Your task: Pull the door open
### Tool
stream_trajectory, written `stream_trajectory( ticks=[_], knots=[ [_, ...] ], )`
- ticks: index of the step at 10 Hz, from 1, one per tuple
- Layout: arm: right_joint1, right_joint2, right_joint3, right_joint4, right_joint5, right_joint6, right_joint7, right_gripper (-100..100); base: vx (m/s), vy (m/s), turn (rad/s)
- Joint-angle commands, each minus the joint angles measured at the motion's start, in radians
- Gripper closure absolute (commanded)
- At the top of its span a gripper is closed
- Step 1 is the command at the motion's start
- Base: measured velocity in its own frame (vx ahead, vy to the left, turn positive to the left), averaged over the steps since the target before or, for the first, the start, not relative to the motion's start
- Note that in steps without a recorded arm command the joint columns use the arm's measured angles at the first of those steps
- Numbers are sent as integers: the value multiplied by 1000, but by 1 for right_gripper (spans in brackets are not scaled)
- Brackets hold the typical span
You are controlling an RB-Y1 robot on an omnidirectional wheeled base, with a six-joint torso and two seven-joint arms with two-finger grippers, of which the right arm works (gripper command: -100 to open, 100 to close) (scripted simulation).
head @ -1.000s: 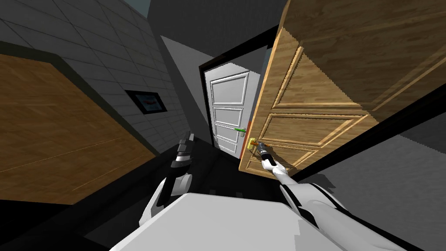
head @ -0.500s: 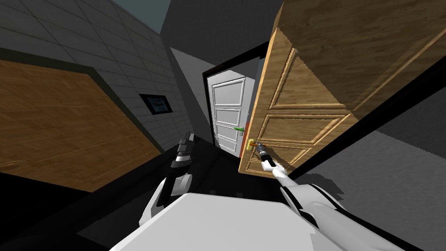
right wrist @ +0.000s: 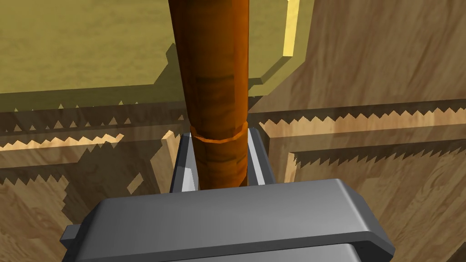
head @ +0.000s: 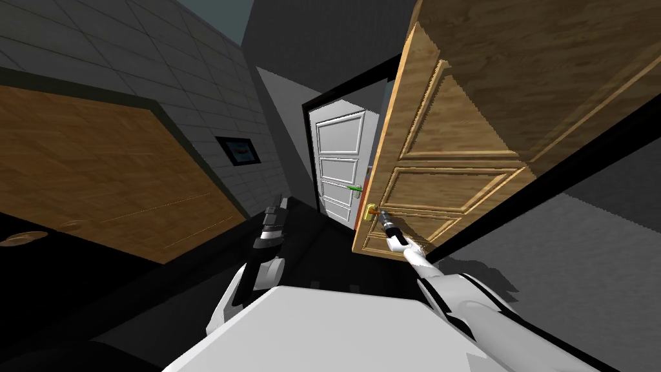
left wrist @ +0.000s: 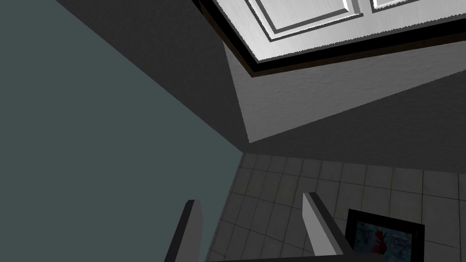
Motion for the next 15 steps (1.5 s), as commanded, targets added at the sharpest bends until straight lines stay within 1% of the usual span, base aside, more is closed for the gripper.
stream_trajectory(
  ticks=[1, 2, 6, 10, 11, 12, 13, 14, 15],
  knots=[
    [0, 0, 0, 0, 0, 0, 0, 100, -103, -49, 30],
    [6, -3, 26, -3, 9, -8, -21, 100, -195, -90, 98],
    [12, -18, 82, -15, 26, -28, -72, 100, -249, -98, 108],
    [18, -31, 127, -26, 41, -44, -114, 100, -202, -111, 81],
    [9, -32, 121, -5, 39, -50, -109, 100, -77, -41, 14],
    [15, -39, 151, -17, 47, -60, -132, 100, -166, -78, 44],
    [15, -41, 158, -20, 50, -63, -138, 100, -194, -93, 57],
    [17, -46, 174, -27, 54, -70, -150, 100, -203, -110, 51],
    [17, -46, 174, -27, 54, -70, -150, 100, -125, -73, 22]
  ],
)
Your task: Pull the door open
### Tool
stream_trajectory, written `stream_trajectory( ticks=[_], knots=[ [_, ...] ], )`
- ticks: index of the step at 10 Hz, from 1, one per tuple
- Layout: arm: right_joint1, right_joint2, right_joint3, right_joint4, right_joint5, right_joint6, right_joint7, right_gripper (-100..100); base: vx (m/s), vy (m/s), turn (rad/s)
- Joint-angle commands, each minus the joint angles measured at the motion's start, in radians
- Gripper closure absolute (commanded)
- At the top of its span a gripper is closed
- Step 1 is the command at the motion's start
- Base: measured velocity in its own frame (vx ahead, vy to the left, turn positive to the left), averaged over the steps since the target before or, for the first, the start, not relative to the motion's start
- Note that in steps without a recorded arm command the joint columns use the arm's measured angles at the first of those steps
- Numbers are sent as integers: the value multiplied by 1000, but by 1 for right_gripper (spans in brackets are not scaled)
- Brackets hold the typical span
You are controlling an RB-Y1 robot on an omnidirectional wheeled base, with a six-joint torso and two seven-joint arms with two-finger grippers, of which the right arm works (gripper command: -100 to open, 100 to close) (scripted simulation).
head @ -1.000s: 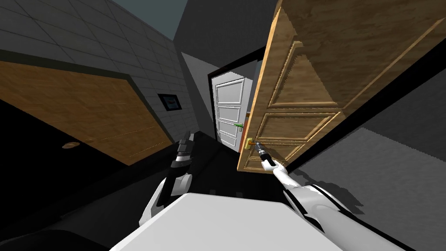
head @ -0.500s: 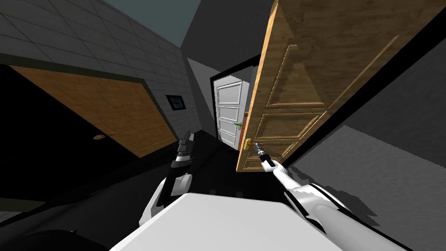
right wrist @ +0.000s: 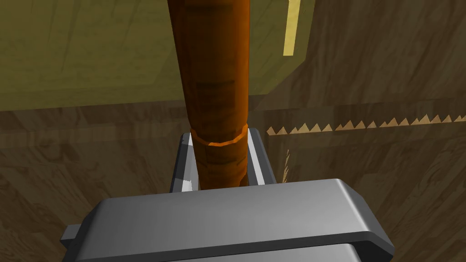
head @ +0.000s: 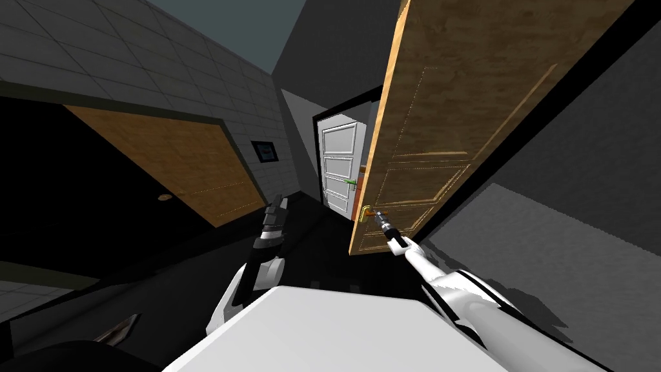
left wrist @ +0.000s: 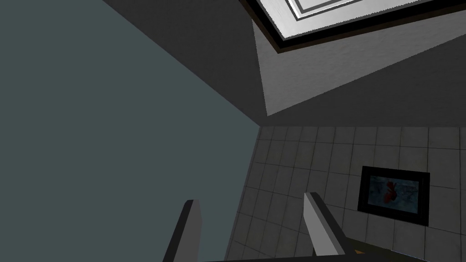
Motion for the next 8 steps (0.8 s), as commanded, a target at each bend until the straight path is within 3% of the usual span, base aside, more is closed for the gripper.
stream_trajectory(
  ticks=[1, 3, 5, 8],
  knots=[
    [17, -2, 2, -32, 0, 13, 1, 100, -31, -11, -14],
    [22, -15, 47, -51, 13, -6, -34, 100, -140, -89, 47],
    [23, -18, 56, -55, 15, -10, -40, 100, -127, -97, 37],
    [28, -33, 106, -77, 29, -31, -80, 100, -165, -122, 42]
  ],
)
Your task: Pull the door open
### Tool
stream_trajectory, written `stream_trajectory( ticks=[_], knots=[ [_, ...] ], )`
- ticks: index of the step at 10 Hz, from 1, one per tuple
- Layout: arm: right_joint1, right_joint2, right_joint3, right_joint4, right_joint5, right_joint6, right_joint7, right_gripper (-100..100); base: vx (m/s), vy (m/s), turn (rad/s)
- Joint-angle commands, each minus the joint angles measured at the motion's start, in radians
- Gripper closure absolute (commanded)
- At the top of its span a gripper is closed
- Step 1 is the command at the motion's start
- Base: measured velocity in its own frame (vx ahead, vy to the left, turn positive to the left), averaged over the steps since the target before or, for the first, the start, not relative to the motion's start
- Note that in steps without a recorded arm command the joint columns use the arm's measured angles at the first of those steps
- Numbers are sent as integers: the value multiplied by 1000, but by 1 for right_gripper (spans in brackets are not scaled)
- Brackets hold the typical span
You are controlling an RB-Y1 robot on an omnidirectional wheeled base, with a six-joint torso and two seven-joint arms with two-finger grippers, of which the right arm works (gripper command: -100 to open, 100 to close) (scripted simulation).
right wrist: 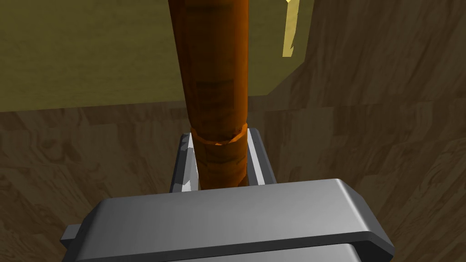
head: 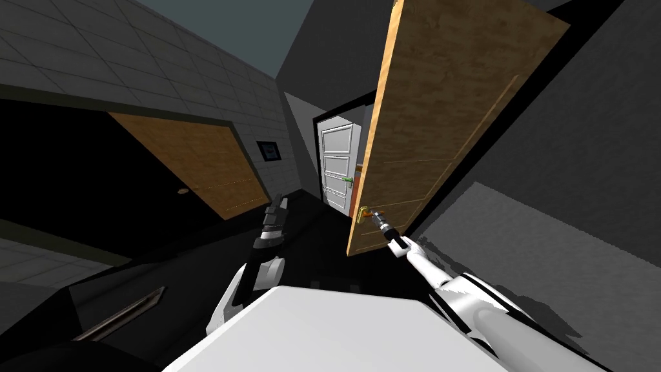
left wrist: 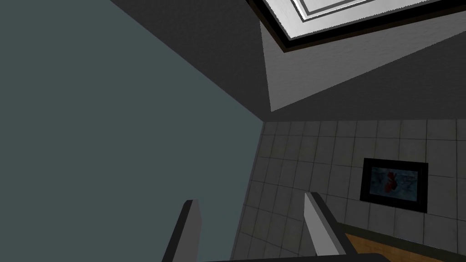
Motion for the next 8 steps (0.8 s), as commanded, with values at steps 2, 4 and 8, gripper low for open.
stream_trajectory(
  ticks=[2, 4, 8],
  knots=[
    [12, -17, 22, -3, 6, -26, -22, 100, -85, -59, 48],
    [22, -38, 44, -7, 11, -58, -47, 100, -164, -101, 99],
    [42, -79, 87, -13, 21, -119, -94, 100, -141, -111, 69]
  ],
)
